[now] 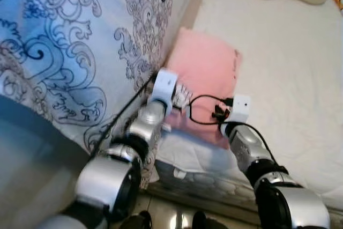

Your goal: Clean up the room

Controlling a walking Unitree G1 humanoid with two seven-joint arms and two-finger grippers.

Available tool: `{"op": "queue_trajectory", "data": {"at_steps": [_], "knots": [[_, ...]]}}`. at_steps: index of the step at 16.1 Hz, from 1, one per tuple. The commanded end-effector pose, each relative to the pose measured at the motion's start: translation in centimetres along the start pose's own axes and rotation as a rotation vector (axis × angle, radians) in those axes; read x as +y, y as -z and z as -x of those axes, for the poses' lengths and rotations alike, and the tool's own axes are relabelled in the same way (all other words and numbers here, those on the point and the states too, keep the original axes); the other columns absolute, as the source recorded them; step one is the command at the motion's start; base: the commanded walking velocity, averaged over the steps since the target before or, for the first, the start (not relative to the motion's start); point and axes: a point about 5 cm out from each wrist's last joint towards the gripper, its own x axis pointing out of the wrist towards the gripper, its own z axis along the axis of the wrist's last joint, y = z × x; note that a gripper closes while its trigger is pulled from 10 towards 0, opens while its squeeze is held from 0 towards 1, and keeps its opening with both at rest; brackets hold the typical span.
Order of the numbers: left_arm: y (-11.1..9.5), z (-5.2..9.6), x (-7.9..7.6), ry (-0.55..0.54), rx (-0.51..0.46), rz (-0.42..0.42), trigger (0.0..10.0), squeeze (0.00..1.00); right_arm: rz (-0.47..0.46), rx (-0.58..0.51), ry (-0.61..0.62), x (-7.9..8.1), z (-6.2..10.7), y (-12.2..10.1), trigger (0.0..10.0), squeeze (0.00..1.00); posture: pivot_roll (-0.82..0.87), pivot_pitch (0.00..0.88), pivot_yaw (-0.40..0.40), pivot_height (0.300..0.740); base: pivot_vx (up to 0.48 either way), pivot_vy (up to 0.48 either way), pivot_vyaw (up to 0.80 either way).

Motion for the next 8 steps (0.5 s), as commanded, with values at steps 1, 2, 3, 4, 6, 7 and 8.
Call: {"op": "queue_trajectory", "data": {"at_steps": [1,2,3,4,6,7,8], "knots": [[-1.9,-0.4,-0.6,0.045,-0.064,-0.03,10.0,1.0,-0.017,0.086,0.007,-0.1,0.4,2.1,10.0,1.0,0.07,0.3,-0.013,0.74,0.0,0.0,0.0],[-2.1,-0.5,-0.9,0.063,-0.062,0.0,10.0,1.0,-0.027,0.095,0.019,-0.4,0.5,2.4,10.0,1.0,0.07,0.297,-0.014,0.74,0.0,0.0,0.0],[-2.0,-0.5,-1.1,0.072,-0.059,0.011,10.0,1.0,-0.048,0.094,0.025,-0.6,0.6,2.3,10.0,1.0,0.07,0.29,-0.018,0.74,0.0,0.0,0.0],[-1.6,-0.4,-1.4,0.075,-0.044,0.093,10.0,1.0,-0.012,0.077,0.007,-0.8,0.5,1.7,10.0,1.0,0.06,0.28,-0.014,0.74,0.0,0.0,0.0],[-0.9,-0.2,-2.7,0.105,-0.023,0.208,10.0,1.0,0.095,0.057,-0.009,-1.1,0.4,0.9,10.0,1.0,0.05,0.271,-0.021,0.74,0.0,0.0,0.0],[-0.7,-0.1,-3.5,0.131,-0.02,0.212,10.0,1.0,0.13,0.048,-0.008,-1.3,0.4,0.6,10.0,1.0,0.05,0.265,-0.023,0.74,0.0,0.0,0.0],[-0.4,0.1,-4.4,0.163,-0.014,0.212,10.0,1.0,0.165,0.038,-0.009,-1.4,0.3,0.1,10.0,1.0,0.05,0.254,-0.025,0.74,0.0,0.0,0.0]]}}
